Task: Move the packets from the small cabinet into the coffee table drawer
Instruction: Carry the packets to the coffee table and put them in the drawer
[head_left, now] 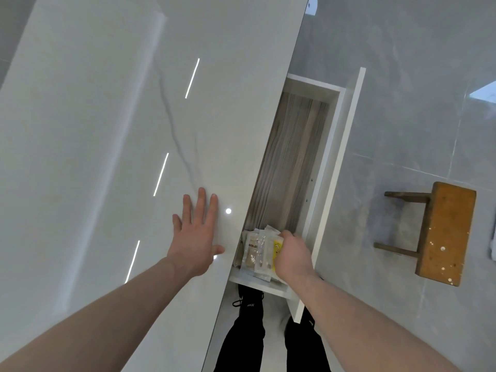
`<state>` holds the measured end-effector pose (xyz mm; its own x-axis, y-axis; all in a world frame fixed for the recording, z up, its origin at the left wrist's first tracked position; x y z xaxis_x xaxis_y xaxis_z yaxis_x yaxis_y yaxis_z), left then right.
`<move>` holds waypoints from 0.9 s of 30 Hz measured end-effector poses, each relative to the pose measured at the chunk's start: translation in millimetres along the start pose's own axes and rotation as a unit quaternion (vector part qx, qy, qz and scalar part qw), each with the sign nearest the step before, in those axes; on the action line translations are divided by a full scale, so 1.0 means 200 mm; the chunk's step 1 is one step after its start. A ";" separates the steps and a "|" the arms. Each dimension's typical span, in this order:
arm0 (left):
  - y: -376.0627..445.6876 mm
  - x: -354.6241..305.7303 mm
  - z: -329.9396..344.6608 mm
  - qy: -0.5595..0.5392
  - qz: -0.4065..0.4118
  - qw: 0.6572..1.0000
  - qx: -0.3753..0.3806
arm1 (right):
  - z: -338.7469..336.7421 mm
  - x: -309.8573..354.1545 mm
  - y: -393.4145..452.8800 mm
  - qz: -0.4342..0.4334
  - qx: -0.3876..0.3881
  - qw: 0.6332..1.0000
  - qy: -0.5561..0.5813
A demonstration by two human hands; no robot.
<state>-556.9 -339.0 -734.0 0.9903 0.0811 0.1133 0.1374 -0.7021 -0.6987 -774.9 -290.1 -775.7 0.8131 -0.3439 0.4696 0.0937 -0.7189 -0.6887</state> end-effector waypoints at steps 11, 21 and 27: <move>0.01 0.00 0.01 0.006 -0.005 1.000 -0.006 | 0.11 -0.05 -0.07 -0.008 0.055 0.998 -0.040; -0.22 -0.03 -0.19 0.039 0.013 0.998 0.037 | -0.23 0.16 -0.48 -0.060 0.010 0.998 -0.030; -0.90 0.00 -0.31 -0.005 0.025 1.000 0.010 | -0.47 0.36 -0.98 -0.110 0.051 0.987 -0.102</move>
<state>-583.4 -257.6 -564.4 0.9961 0.0537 0.0702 0.0878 -0.6912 -0.7174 -788.5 -231.1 -555.2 0.8648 -0.0496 0.4997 0.3301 -0.6937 -0.6402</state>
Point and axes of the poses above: each hand's wrist, its own y-axis towards the middle knuckle, its own z-axis out of the palm, x = y × z, the point moved 6 cm from there along y, towards the middle knuckle, and after that the axes turned 15 degrees about -z, right-handed, at the moved point
